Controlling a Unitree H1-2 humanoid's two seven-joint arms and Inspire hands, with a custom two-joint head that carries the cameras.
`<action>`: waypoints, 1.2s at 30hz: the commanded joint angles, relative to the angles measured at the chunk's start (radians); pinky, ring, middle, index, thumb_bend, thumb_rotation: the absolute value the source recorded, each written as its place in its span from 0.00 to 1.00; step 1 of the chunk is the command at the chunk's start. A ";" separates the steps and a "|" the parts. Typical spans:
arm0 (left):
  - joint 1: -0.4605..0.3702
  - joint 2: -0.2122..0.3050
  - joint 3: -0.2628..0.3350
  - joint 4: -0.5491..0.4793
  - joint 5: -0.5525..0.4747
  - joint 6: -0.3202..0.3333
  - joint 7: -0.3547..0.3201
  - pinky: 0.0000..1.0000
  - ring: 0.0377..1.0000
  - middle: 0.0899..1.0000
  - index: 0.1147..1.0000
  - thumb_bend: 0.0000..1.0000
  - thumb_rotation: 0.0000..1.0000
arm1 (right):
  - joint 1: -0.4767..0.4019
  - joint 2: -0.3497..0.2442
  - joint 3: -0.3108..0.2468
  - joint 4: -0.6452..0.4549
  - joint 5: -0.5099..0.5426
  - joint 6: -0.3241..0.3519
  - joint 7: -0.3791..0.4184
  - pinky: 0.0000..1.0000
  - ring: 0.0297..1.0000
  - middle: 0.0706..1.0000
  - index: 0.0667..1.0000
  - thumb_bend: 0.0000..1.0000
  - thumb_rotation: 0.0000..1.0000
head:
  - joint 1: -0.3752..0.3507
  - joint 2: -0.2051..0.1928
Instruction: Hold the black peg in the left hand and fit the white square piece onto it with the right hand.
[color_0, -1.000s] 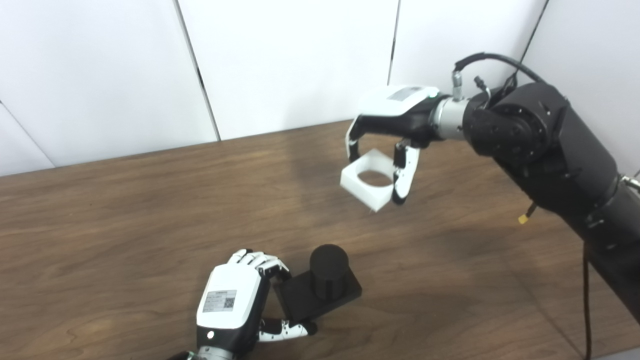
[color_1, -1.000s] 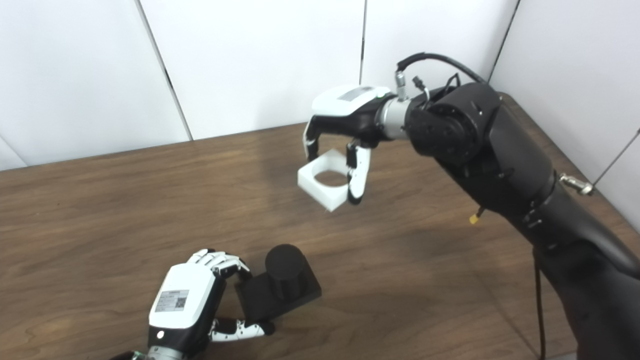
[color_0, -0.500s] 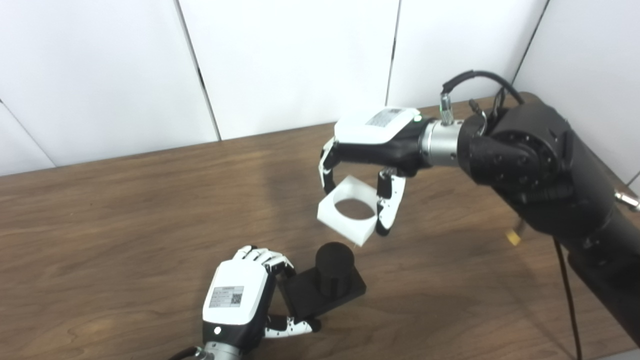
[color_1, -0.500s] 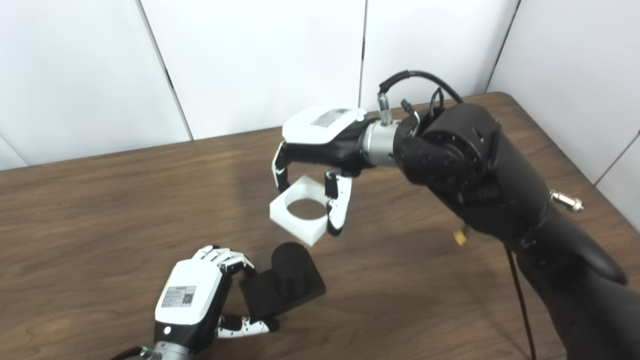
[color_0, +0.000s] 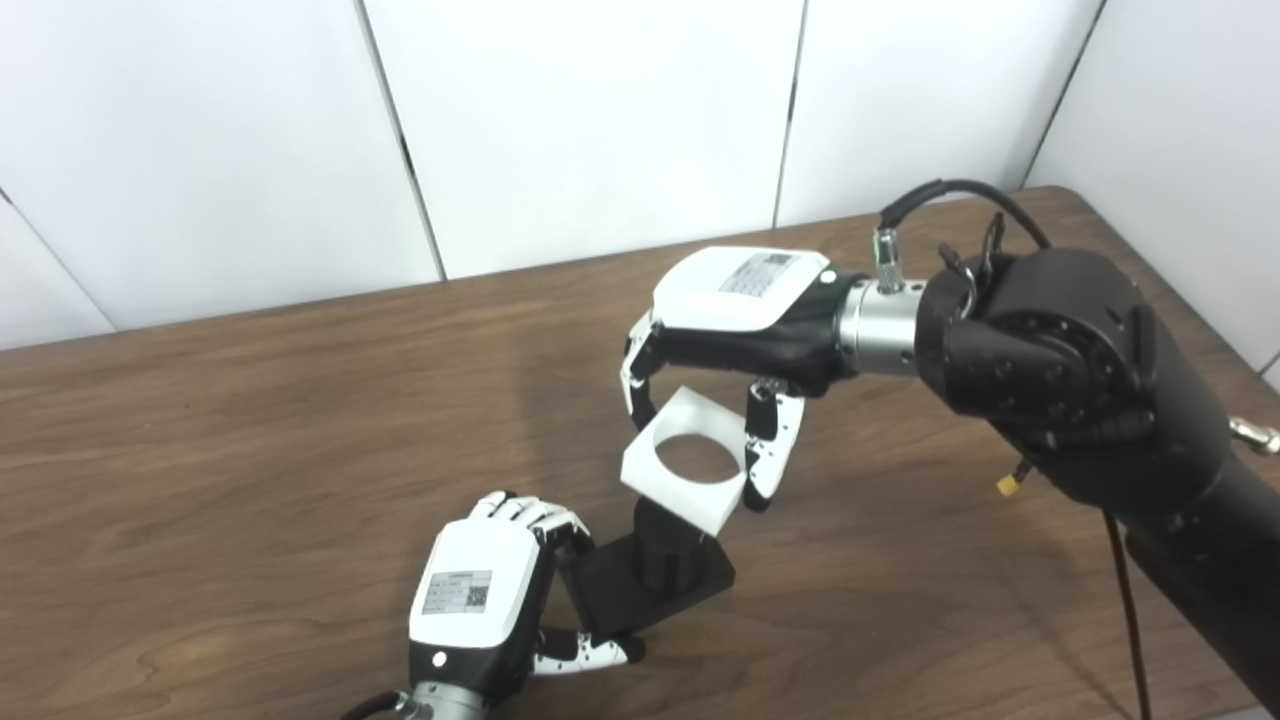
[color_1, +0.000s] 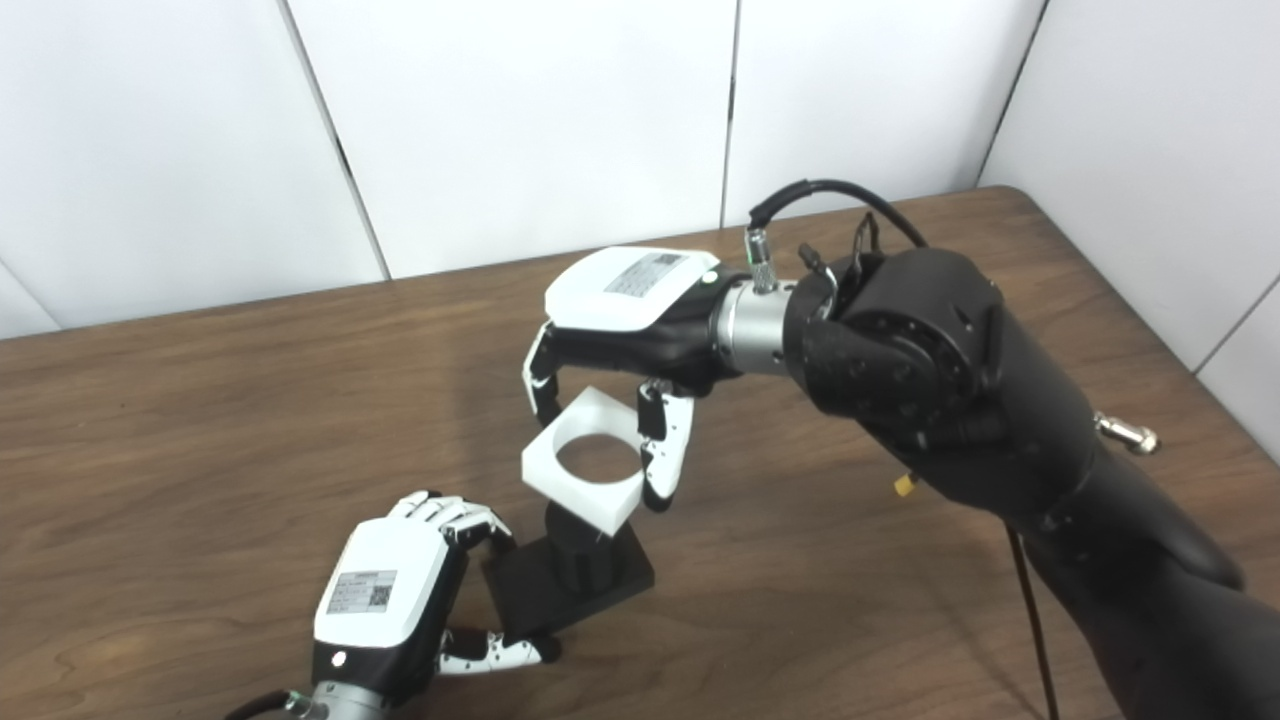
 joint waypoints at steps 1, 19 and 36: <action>0.014 0.014 -0.015 0.029 0.056 0.015 -0.055 0.85 0.77 0.69 0.42 0.52 0.05 | -0.018 -0.001 -0.016 -0.017 0.001 0.021 0.030 0.74 0.85 0.72 0.45 0.52 0.13 | 0.001 0.003; 0.015 0.016 -0.015 0.016 0.067 0.016 -0.065 0.85 0.77 0.69 0.42 0.52 0.05 | 0.022 0.002 0.038 -0.019 -0.072 -0.072 -0.018 0.75 0.83 0.69 0.45 0.52 0.13 | -0.006 0.014; 0.018 0.007 -0.017 0.001 0.082 0.019 -0.073 0.84 0.76 0.69 0.42 0.52 0.05 | 0.055 0.041 0.050 -0.014 -0.160 -0.154 0.002 0.78 0.84 0.69 0.45 0.52 0.13 | 0.007 0.026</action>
